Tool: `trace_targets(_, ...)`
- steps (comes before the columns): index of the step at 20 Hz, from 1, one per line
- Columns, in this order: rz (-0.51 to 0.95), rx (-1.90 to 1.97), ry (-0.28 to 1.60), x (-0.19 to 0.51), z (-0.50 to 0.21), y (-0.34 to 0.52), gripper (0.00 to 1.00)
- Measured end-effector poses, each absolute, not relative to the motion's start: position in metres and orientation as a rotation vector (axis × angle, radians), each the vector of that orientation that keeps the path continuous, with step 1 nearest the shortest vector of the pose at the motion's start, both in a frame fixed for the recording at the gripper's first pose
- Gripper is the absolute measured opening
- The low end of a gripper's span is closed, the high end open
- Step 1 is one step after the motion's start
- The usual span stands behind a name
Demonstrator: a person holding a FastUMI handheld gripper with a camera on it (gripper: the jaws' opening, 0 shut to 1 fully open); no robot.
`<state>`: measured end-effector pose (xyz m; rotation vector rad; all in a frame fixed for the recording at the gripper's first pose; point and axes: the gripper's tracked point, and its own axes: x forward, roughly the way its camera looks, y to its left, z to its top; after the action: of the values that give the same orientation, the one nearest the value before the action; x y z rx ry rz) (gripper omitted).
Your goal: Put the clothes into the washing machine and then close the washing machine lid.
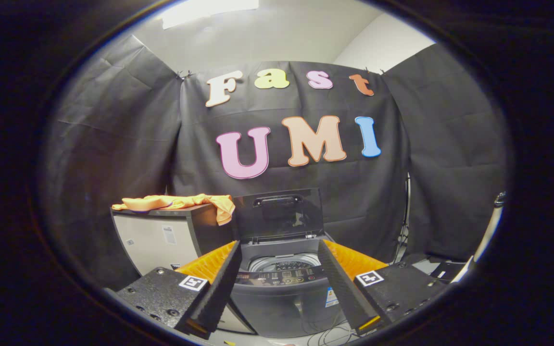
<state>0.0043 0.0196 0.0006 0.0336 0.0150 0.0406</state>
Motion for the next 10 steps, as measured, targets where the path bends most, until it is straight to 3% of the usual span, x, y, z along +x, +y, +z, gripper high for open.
trace_targets(10, 0.065, 0.031, 0.042, 0.044, 0.003, 0.031, 0.97)
